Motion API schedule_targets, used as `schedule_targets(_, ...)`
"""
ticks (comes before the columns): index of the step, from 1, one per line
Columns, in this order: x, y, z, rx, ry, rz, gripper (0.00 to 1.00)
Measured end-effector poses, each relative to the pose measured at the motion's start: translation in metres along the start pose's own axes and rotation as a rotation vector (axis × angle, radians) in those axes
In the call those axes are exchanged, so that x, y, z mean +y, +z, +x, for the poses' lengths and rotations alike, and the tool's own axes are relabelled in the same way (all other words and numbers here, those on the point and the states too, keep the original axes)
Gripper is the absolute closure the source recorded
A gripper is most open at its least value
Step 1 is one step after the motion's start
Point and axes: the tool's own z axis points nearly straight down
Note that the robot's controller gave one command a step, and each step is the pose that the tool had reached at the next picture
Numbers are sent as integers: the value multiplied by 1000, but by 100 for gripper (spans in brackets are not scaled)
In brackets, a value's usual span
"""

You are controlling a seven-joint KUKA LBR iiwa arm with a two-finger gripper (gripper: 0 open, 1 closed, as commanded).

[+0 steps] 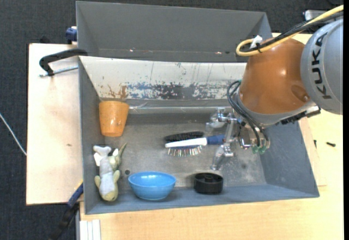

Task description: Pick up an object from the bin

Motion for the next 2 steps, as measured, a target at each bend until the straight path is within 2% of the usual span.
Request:
schedule_targets(1, -6, 91, -36, -5, -151, 1, 0)
schedule_targets(2, -6, 92, -36, -2, -151, 1, 100)
